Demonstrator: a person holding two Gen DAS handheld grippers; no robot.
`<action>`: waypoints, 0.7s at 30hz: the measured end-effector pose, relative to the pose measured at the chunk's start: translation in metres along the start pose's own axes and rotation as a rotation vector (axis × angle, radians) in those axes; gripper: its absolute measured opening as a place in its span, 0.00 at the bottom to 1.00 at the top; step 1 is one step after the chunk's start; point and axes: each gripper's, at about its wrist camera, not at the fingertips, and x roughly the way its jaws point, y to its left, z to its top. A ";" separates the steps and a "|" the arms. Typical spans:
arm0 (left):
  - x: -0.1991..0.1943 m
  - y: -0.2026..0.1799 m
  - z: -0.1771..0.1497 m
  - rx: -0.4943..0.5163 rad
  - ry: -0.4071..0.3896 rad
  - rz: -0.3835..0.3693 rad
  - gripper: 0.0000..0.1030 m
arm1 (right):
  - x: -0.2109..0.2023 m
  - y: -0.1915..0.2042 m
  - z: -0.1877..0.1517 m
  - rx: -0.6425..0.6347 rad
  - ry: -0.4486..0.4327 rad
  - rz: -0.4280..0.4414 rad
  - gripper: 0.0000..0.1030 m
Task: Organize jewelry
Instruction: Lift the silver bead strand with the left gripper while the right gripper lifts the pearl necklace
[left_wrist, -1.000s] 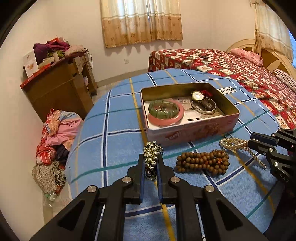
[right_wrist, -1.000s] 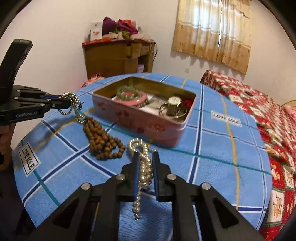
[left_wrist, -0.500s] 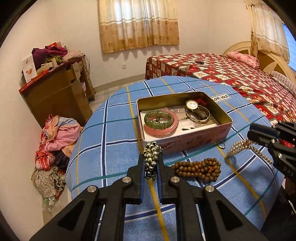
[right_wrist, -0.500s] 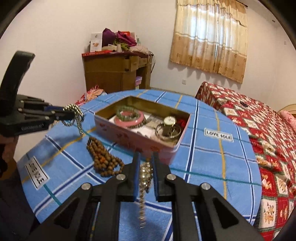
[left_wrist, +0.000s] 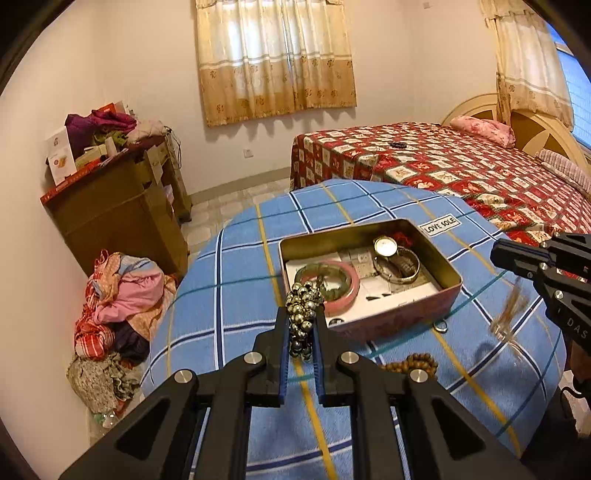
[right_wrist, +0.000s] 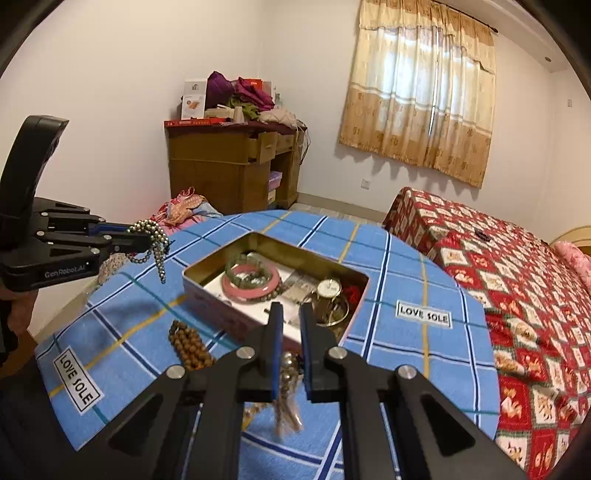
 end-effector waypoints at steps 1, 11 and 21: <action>0.000 0.000 0.001 0.000 -0.002 -0.002 0.10 | -0.001 -0.001 0.002 0.000 -0.005 -0.004 0.03; 0.005 0.001 -0.010 -0.010 0.025 -0.010 0.10 | 0.013 -0.008 -0.026 0.024 0.113 0.035 0.14; 0.012 -0.002 -0.023 -0.013 0.063 -0.026 0.10 | 0.039 -0.004 -0.078 -0.056 0.295 0.071 0.69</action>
